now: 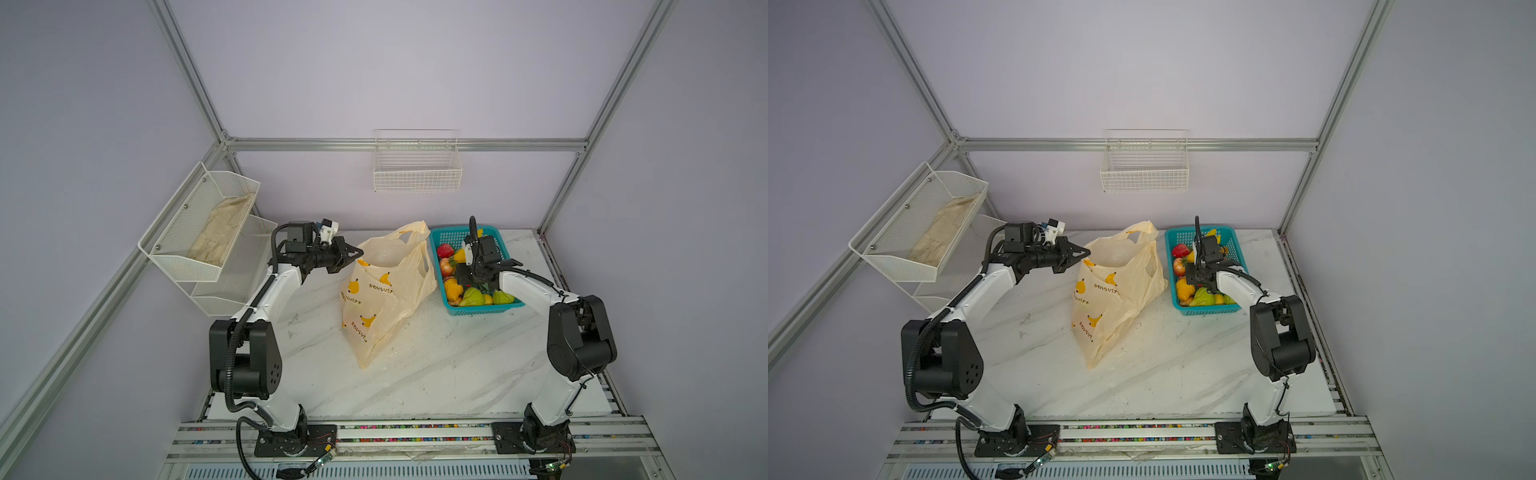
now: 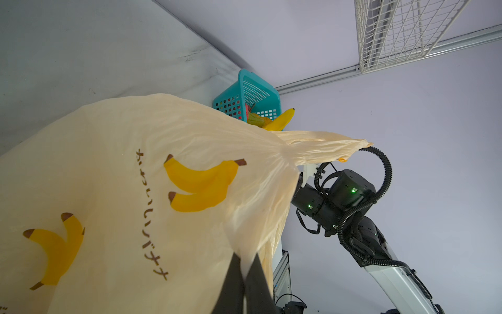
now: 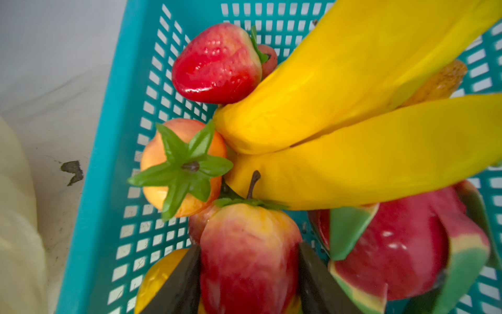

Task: Place the fake fruits into the plastic bag and tie a complex knot
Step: 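Grasp a red-yellow peach in the basket with the right gripper, then carry the peach into the bag opening and open the right gripper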

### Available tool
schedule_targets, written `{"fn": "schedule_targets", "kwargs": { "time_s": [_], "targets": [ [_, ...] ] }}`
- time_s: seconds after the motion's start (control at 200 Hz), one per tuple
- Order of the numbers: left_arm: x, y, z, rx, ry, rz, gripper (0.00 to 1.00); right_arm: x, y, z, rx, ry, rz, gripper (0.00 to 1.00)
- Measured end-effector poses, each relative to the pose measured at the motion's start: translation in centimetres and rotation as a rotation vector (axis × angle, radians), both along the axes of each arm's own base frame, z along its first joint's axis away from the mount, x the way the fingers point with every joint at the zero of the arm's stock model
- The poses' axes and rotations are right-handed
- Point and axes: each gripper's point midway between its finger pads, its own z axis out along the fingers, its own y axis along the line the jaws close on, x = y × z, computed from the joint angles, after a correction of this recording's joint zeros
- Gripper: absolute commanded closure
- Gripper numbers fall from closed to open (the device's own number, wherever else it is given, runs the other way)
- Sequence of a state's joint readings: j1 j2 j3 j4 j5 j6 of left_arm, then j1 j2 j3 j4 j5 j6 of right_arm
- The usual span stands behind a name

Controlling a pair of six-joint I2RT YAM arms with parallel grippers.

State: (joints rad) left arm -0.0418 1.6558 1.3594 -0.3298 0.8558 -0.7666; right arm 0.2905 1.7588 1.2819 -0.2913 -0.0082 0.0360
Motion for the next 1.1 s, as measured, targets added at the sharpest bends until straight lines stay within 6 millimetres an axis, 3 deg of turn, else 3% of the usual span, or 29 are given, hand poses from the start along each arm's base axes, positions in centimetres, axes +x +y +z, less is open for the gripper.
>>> {"fn": "schedule_targets", "kwargs": {
  "time_s": [0.145, 0.315, 0.375, 0.455, 0.555, 0.66, 0.81, 0.92, 1.1],
  "targets": [
    [0.0, 0.0, 0.0, 0.000, 0.000, 0.000, 1.00, -1.1, -0.1, 4.6, 0.042, -0.092, 0.008, 0.62],
    [0.0, 0.0, 0.0, 0.000, -0.001, -0.001, 1.00, -3.7, 1.6, 13.0, 0.167, -0.276, 0.101, 0.65],
    [-0.1, -0.2, 0.0, 0.000, -0.001, -0.004, 1.00, -5.0, 3.8, 16.3, 0.219, -0.357, 0.175, 0.65],
    [-0.2, -0.5, 0.0, 0.000, -0.002, -0.014, 1.00, -7.1, 8.3, 19.6, 0.296, -0.429, 0.318, 0.65],
    [-0.4, -1.1, 0.1, -0.002, -0.004, -0.032, 1.00, -8.4, 14.2, 21.9, 0.374, -0.460, 0.481, 0.65],
    [-0.7, -1.8, 0.1, -0.004, -0.006, -0.051, 1.00, -7.9, 18.7, 21.2, 0.406, -0.441, 0.575, 0.65],
    [-1.1, -2.5, 0.2, -0.005, -0.015, -0.079, 1.00, -5.8, 23.0, 16.4, 0.383, -0.354, 0.621, 0.66],
    [-1.3, -2.9, 0.3, -0.006, -0.022, -0.094, 1.00, -4.0, 24.5, 12.2, 0.339, -0.291, 0.604, 0.67],
    [-1.4, -3.1, 0.3, -0.005, -0.023, -0.101, 1.00, -2.9, 24.5, 6.7, 0.265, -0.201, 0.563, 0.66]
  ]
}}
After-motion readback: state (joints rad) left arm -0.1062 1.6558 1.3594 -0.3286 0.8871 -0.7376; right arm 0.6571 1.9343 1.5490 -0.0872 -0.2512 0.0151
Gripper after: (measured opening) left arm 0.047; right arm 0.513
